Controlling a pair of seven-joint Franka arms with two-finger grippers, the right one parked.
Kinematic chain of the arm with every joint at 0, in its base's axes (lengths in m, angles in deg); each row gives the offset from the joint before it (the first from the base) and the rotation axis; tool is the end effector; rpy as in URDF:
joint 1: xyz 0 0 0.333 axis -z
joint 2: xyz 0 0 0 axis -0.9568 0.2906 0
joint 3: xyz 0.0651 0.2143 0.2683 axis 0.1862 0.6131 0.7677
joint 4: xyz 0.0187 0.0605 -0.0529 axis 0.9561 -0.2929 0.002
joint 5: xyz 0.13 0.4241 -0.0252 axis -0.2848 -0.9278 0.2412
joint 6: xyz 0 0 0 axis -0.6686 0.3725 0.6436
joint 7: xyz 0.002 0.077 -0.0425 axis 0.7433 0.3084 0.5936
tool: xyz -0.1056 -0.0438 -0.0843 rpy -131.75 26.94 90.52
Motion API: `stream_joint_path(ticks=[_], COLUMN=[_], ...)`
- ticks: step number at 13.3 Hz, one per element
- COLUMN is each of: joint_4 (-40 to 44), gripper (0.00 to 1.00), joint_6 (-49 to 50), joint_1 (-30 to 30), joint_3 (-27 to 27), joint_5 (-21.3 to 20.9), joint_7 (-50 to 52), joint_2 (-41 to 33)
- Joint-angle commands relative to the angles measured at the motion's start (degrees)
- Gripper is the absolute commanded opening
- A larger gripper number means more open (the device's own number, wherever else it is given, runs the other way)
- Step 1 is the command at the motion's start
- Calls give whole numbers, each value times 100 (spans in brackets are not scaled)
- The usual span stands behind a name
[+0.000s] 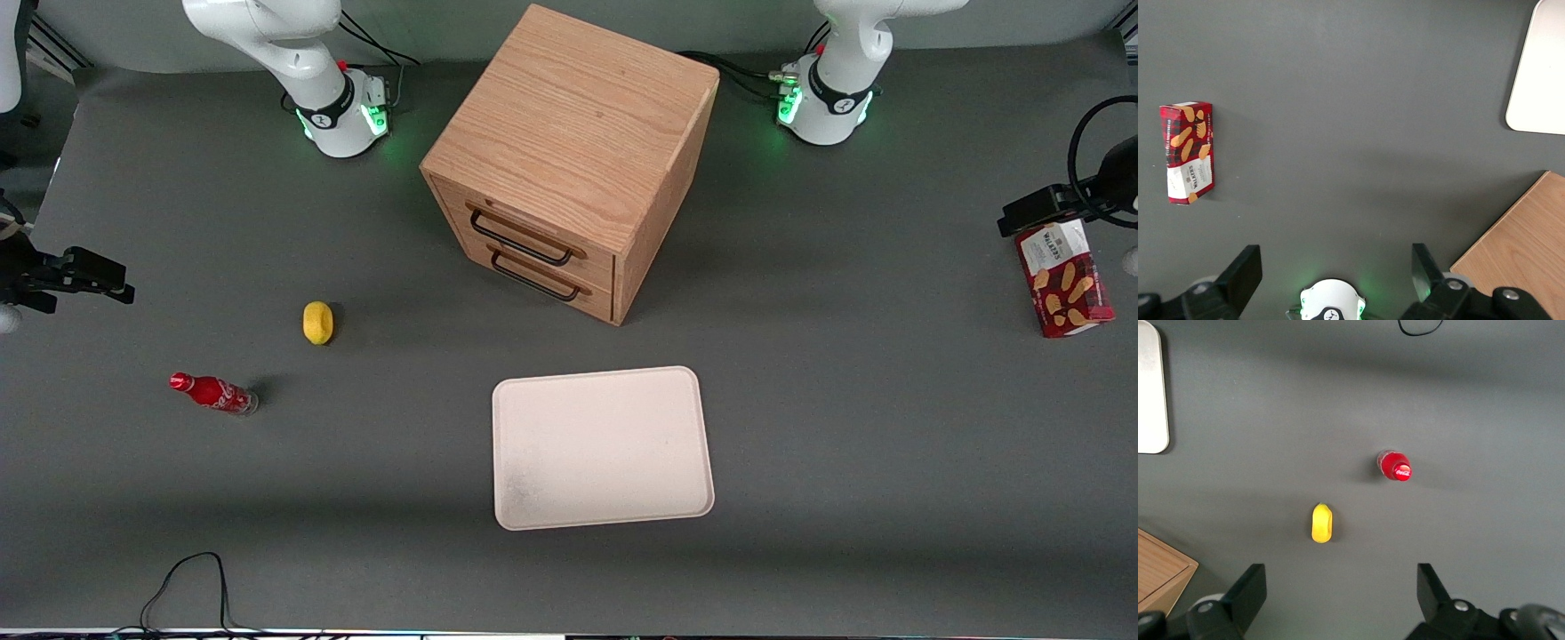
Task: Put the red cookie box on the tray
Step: 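Move the left gripper toward the red tartan shortbread box, then lower the open left gripper around the upright shortbread box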
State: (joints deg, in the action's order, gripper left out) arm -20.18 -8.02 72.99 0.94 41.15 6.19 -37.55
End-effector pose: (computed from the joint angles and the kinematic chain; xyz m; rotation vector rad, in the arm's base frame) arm 0.5910 0.0102 0.6328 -3.0994 -0.2649 0.2525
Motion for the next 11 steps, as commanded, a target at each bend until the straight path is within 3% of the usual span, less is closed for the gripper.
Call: stream_joint_path(ticks=[1, 5, 11], joint_4=[8, 34, 149], gripper=[100, 100, 100], joint_6=[122, 211, -368], joint_1=[-15, -251, -1665], joint_3=[64, 371, 574], joint_5=[-81, -116, -485], joint_7=[-56, -825, -3312], joint_2=[-116, -107, 138])
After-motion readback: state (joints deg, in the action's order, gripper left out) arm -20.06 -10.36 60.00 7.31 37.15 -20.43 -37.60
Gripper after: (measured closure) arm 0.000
